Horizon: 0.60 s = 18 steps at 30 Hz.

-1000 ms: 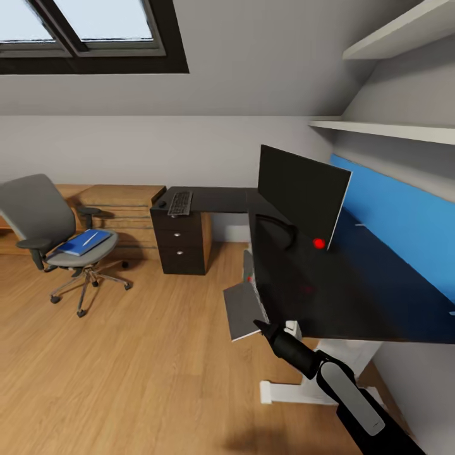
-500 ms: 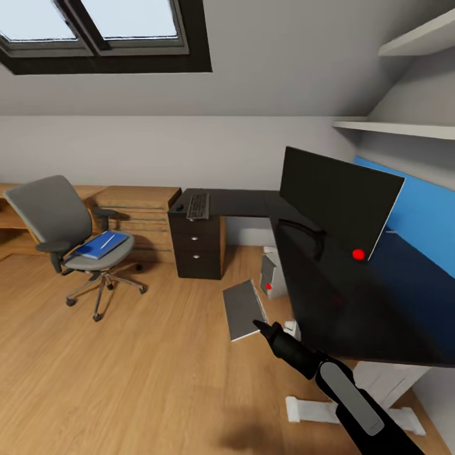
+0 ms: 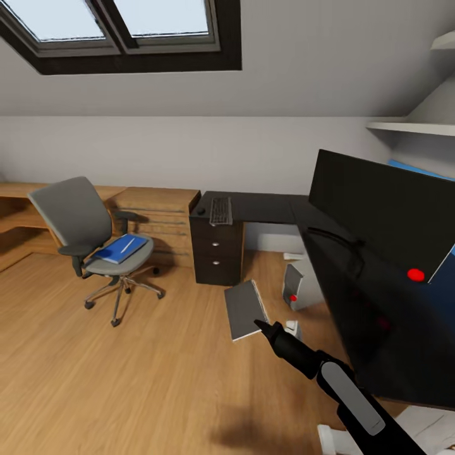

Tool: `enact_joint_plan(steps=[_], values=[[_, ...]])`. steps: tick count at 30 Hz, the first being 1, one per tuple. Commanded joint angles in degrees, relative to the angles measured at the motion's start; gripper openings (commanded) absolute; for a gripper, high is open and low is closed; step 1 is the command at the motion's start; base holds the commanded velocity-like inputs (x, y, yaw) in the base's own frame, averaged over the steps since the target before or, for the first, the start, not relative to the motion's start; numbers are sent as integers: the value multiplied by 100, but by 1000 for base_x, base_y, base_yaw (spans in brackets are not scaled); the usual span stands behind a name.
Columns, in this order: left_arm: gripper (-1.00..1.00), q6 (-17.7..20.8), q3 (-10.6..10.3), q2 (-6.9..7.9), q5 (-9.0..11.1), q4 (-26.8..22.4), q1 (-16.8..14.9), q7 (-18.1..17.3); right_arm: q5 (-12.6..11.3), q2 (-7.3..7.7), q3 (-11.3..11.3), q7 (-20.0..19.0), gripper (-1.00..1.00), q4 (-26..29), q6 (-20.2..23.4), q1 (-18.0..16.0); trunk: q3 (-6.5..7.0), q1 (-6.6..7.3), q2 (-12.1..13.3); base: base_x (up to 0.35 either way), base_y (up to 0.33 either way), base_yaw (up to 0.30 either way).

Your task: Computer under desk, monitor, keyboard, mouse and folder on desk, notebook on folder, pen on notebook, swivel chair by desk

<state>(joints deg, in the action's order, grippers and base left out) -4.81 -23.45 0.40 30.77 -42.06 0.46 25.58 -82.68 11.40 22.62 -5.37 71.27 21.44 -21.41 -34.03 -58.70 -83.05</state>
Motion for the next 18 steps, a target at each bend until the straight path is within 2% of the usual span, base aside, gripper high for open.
enact_joint_plan(steps=[1,8,18], values=[[100,-38,-28,4,60,-4,-2,28,-46,7,6,-25,-100,0,9,-4,-4,-3,-2,249,255,4],[100,-38,-31,4,67,8,-2,27,-46,26,-2,-29,-100,-46,12,-3,-4,-3,-2,261,234,1],[100,-38,-54,4,60,13,-2,26,-46,29,-10,-34,-100,-82,17,-3,176,217,399,278,27,0]])
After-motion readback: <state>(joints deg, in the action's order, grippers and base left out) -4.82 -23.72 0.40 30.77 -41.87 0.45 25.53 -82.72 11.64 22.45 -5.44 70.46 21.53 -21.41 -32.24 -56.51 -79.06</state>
